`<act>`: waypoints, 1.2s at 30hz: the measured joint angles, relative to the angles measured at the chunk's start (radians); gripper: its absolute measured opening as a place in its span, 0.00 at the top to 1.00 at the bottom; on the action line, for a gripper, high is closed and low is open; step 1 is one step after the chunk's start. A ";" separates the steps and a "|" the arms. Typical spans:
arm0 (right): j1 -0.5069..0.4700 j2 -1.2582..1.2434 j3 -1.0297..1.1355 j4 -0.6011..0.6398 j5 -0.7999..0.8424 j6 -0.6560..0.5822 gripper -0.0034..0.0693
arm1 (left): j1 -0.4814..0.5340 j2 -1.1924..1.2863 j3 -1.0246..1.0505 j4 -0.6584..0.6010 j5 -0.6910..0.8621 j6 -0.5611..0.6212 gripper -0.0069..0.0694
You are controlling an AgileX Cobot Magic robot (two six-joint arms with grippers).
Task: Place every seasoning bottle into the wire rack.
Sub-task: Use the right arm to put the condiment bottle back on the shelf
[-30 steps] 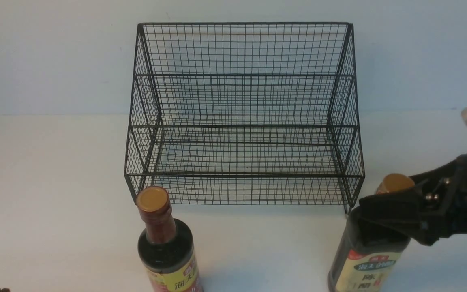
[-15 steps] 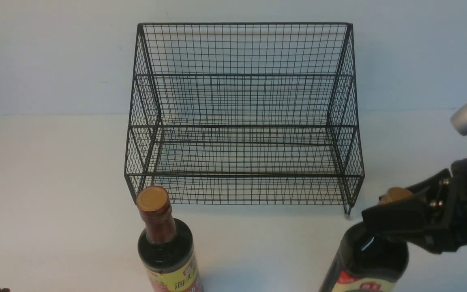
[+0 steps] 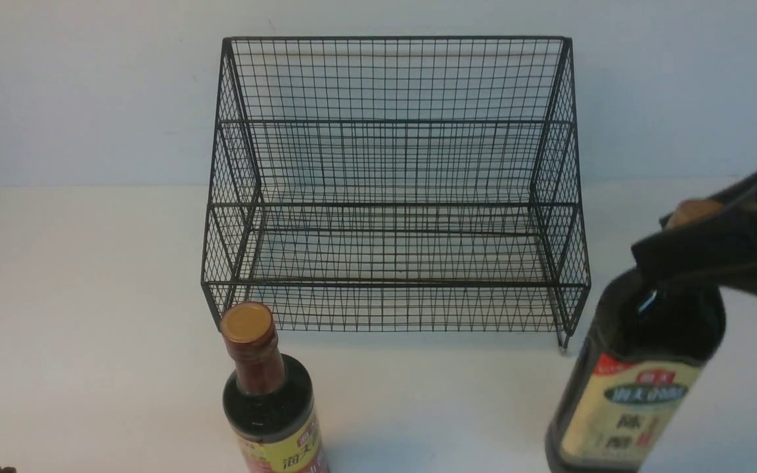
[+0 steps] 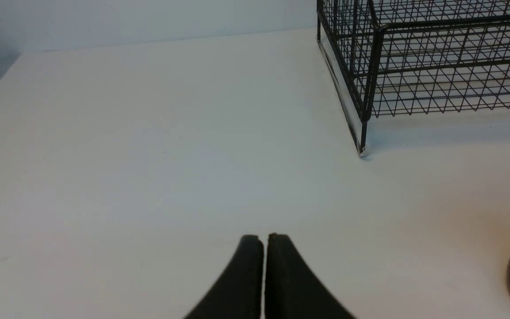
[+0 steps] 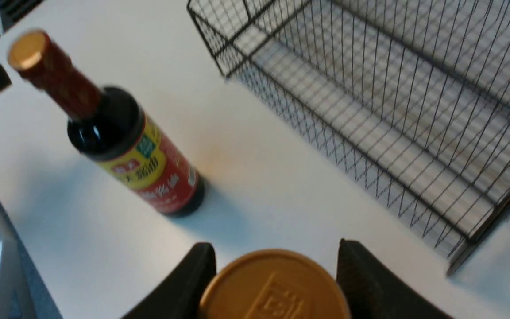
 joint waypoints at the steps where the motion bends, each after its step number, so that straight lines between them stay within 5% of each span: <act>1: 0.000 0.001 -0.032 0.004 -0.007 0.002 0.50 | 0.000 0.000 0.000 0.000 0.000 0.000 0.92; 15: 0.000 0.132 -0.357 0.076 -0.100 0.013 0.50 | 0.000 0.000 0.000 0.000 0.000 0.000 0.92; 27: 0.105 0.440 -0.652 -0.049 -0.096 0.039 0.50 | 0.000 0.000 0.000 0.000 0.000 0.000 0.92; 36: 0.109 0.600 -0.733 -0.095 -0.266 0.024 0.50 | 0.000 0.000 0.000 0.000 0.000 0.000 0.92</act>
